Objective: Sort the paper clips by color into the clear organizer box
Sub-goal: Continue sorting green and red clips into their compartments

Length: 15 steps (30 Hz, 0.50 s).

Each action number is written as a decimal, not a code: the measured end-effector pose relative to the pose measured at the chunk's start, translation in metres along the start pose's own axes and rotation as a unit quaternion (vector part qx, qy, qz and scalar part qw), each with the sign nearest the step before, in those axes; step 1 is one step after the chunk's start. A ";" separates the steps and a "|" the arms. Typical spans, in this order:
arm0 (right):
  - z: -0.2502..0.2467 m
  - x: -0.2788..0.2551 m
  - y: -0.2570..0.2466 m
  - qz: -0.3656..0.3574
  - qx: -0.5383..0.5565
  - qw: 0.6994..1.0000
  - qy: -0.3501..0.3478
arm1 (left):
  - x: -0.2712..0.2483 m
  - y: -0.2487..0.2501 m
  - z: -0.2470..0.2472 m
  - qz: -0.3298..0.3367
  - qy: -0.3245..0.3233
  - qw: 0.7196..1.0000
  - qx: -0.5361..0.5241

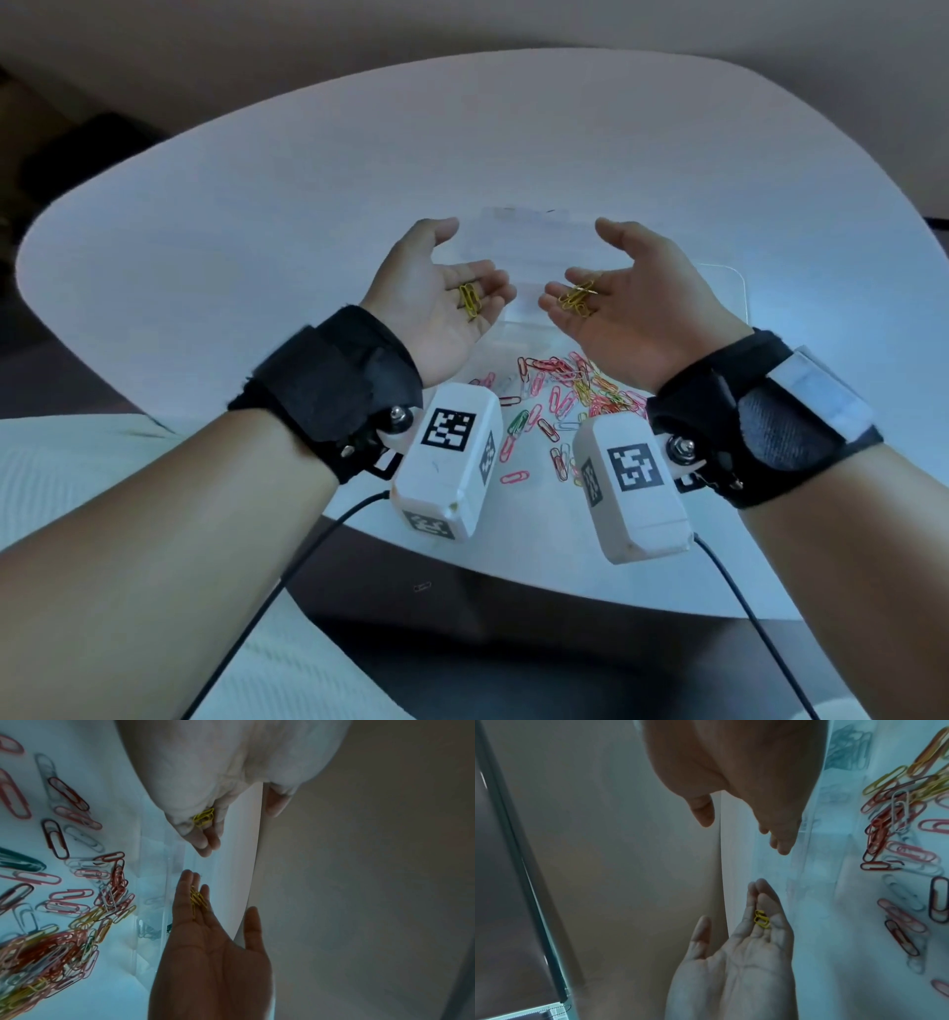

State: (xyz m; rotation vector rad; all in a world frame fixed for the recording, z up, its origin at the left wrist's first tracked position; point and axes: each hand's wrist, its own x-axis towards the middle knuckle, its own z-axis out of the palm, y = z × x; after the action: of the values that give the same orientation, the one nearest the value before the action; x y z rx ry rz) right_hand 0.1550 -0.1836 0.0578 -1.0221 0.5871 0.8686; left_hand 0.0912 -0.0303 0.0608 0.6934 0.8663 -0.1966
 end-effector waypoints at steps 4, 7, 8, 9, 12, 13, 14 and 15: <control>0.000 -0.002 0.001 0.005 -0.017 1.000 -0.014 | 0.000 0.000 0.000 0.007 -0.012 0.999 -0.028; -0.001 -0.003 0.001 -0.002 0.006 1.000 -0.009 | -0.001 -0.002 0.001 0.015 -0.025 0.998 -0.054; -0.002 -0.003 0.002 -0.003 0.008 1.000 -0.010 | -0.001 -0.004 0.002 0.016 -0.032 0.997 -0.062; -0.003 -0.004 0.002 -0.006 0.010 1.000 -0.010 | -0.001 -0.005 0.004 0.017 -0.038 0.997 -0.069; -0.008 -0.006 0.002 -0.026 0.024 0.999 -0.012 | -0.001 -0.008 0.007 0.015 -0.060 0.995 -0.080; -0.010 -0.007 0.002 -0.033 0.029 0.999 -0.011 | -0.001 -0.009 0.007 0.012 -0.069 0.994 -0.079; -0.012 -0.008 0.002 -0.038 0.034 0.999 -0.009 | -0.001 -0.010 0.008 0.009 -0.075 0.994 -0.073; -0.014 -0.008 0.002 -0.042 0.038 0.998 -0.008 | 0.000 -0.010 0.007 0.005 -0.079 0.995 -0.065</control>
State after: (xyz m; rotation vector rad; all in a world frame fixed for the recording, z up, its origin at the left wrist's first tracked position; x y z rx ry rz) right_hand 0.1485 -0.1984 0.0576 -0.9629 0.5570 0.7745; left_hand 0.0915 -0.0429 0.0591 0.5530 0.7165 -0.1820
